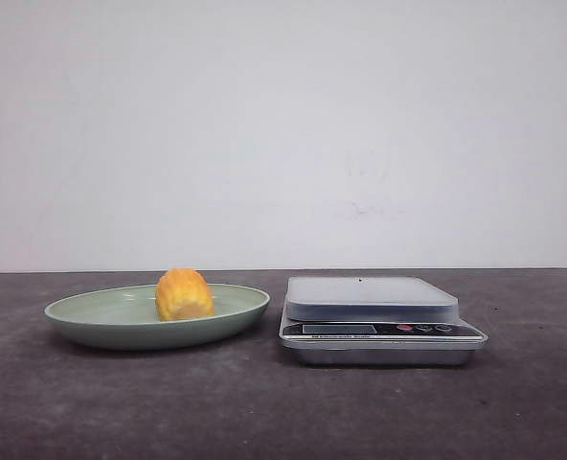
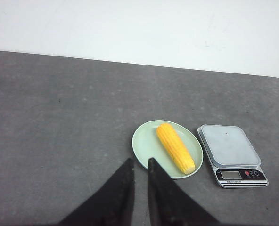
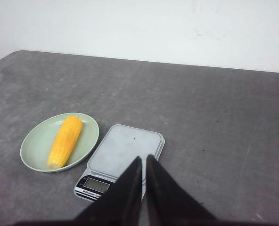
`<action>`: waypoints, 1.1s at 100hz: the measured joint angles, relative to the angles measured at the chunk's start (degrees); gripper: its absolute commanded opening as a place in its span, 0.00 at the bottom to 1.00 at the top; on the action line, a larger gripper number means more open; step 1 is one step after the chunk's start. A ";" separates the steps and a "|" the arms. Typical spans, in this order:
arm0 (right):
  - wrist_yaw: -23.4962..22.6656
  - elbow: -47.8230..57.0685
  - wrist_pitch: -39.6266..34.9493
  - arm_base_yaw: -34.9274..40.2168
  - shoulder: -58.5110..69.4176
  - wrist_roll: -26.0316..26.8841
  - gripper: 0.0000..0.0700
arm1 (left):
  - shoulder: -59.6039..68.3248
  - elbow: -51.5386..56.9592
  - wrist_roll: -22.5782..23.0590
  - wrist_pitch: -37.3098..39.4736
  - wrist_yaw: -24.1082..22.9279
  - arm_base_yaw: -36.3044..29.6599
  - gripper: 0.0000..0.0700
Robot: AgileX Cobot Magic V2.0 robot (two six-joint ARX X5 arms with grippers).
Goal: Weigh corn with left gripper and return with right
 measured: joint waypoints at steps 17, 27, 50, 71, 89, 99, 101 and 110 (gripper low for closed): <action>0.00 0.00 0.02 0.00 0.00 0.00 0.01 | 0.00 0.00 0.00 0.00 0.00 0.00 0.00; 0.00 0.00 0.02 0.00 0.00 0.00 0.01 | 0.00 0.00 0.00 0.00 0.00 0.00 0.00; 0.00 0.00 0.02 0.00 0.00 0.00 0.01 | -0.07 -3.87 0.79 8.26 0.00 5.55 0.00; 0.00 0.00 0.00 0.00 0.00 0.00 0.01 | -1.36 -18.58 4.42 25.68 2.19 13.51 0.00; 0.00 0.00 0.02 0.00 0.00 0.00 0.01 | -8.52 -36.85 4.98 42.86 3.28 14.67 0.00; 0.00 0.00 0.02 0.00 0.00 0.00 0.01 | -12.85 -46.56 4.98 51.52 3.28 14.67 0.00; 0.00 0.00 0.02 0.00 0.00 0.00 0.01 | -13.66 -48.33 4.98 52.78 3.28 14.67 0.00; 0.00 0.00 0.02 0.00 0.00 0.00 0.01 | -16.96 -55.34 4.98 57.29 3.30 14.58 0.00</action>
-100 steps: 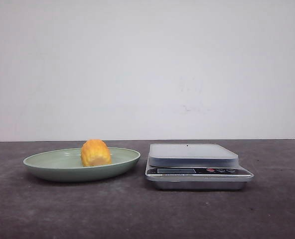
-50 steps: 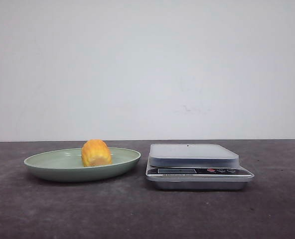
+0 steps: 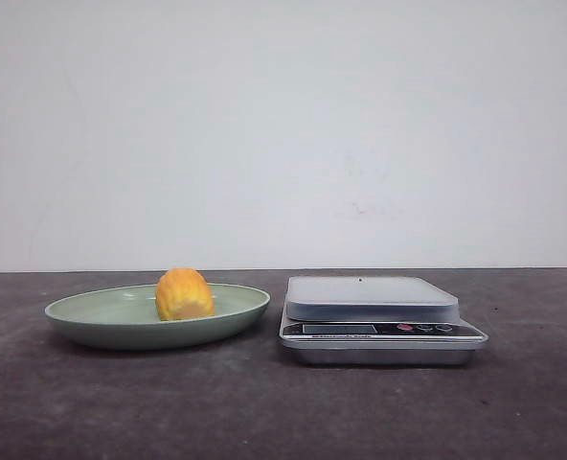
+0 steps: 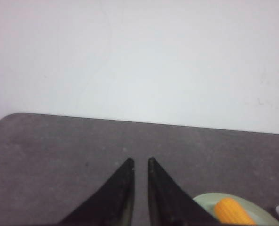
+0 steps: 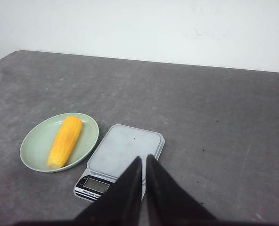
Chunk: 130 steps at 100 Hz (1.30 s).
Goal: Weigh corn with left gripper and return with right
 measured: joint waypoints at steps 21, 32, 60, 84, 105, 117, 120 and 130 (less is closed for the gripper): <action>0.00 0.00 0.00 0.00 0.00 0.00 0.01 | -5.27 -13.49 0.02 8.44 0.00 0.00 0.00; 0.00 0.00 0.02 0.00 0.00 0.00 0.01 | -6.45 -19.61 0.02 10.99 0.00 0.00 0.00; 0.00 0.00 0.37 0.00 0.00 0.00 0.01 | -6.40 -26.47 0.48 12.00 0.00 0.00 0.00; 0.00 0.00 0.37 0.00 0.00 0.00 0.01 | -6.38 -26.77 1.88 10.19 0.00 0.00 0.00; 0.02 0.00 0.37 0.00 0.00 0.00 0.01 | -6.38 -26.77 2.40 10.19 0.00 0.00 0.00; 0.02 0.00 0.37 0.00 0.00 0.00 0.01 | -6.38 -26.77 2.54 10.19 0.00 0.00 0.00; 0.00 0.00 0.37 0.00 0.00 0.00 0.01 | -6.38 -26.77 2.54 10.19 0.00 0.00 0.00; 0.00 0.00 0.37 0.00 0.00 0.00 0.01 | -6.38 -26.77 2.54 10.19 0.00 0.00 0.00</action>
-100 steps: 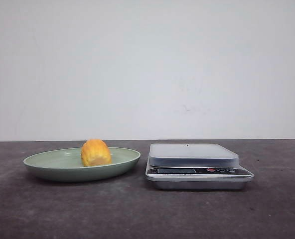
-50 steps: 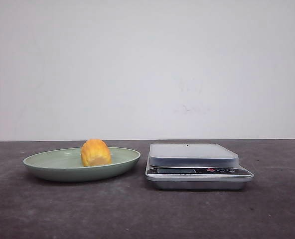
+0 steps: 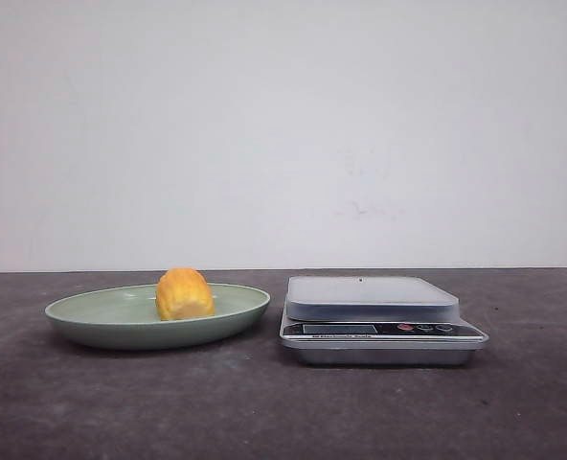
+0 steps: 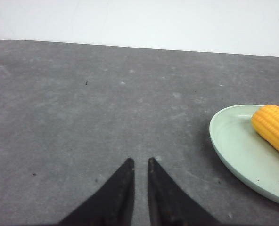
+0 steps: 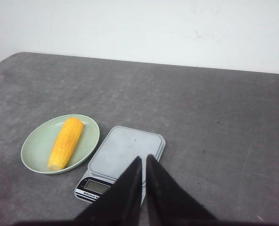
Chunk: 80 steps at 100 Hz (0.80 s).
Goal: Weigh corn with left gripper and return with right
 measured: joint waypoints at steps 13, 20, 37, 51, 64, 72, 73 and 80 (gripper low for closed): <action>0.00 0.00 0.00 0.00 0.00 0.00 0.01 | 0.00 0.00 0.00 0.00 0.00 0.00 0.00; 0.02 0.00 0.00 0.00 0.00 0.00 0.01 | 0.00 0.00 0.00 0.00 0.00 0.00 0.00; 0.02 0.00 0.00 0.00 0.00 -0.04 0.01 | 0.00 0.00 0.00 0.00 0.00 0.00 0.00; 0.81 0.00 0.48 -0.63 -0.17 -2.86 0.01 | 0.00 0.00 0.00 0.00 0.00 0.00 0.00; 0.59 -0.70 5.53 -9.49 -1.46 -6.34 0.01 | 0.00 0.00 0.00 0.00 0.00 0.00 0.00; -3.80 -3.61 10.40 -17.86 -4.02 -8.70 0.01 | 0.00 0.00 0.00 0.00 0.00 0.00 0.00; -4.48 -4.17 11.08 -18.97 -4.44 -9.01 0.01 | 0.00 0.00 0.00 0.00 0.00 0.00 0.00; -8.74 -9.07 15.67 -26.62 -7.67 -11.19 0.01 | 0.00 0.00 0.00 0.00 0.00 0.00 0.00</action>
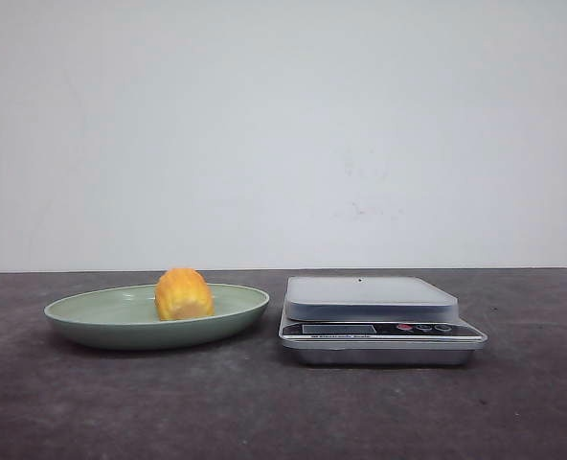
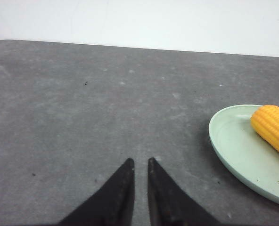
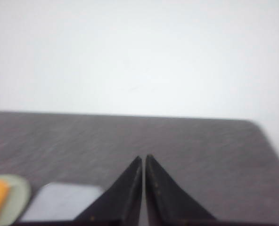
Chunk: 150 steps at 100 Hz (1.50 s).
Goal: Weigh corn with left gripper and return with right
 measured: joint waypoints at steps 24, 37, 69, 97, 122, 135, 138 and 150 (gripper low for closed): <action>-10.21 -23.74 18.38 -15.85 -11.50 -3.04 0.01 | 0.00 0.00 0.00 0.00 0.00 0.00 0.00; -10.97 -34.73 19.67 -17.84 -15.89 -3.06 0.01 | 0.00 0.00 0.00 0.00 0.00 0.00 0.00; -11.19 -47.91 23.04 -18.10 -18.49 -2.82 0.01 | 0.00 0.00 0.00 0.00 0.00 0.00 0.00; -11.37 -50.18 25.73 -18.10 -18.56 -2.32 0.01 | 0.00 0.00 0.02 0.00 0.00 0.00 0.00; -11.34 -50.31 26.27 -18.10 -18.56 -2.01 0.01 | 0.00 0.00 0.02 0.00 0.00 0.00 0.00; -11.34 -50.34 26.36 -18.10 -18.56 -1.97 0.01 | 0.00 0.00 0.02 0.00 0.00 0.00 0.00; -11.34 -50.34 26.36 -18.10 -18.56 -1.97 0.01 | 0.00 0.00 0.02 0.00 0.00 0.00 0.00; -11.37 -50.34 26.36 -18.10 -18.56 -1.97 0.01 | 0.00 0.00 0.02 0.00 0.00 0.00 0.00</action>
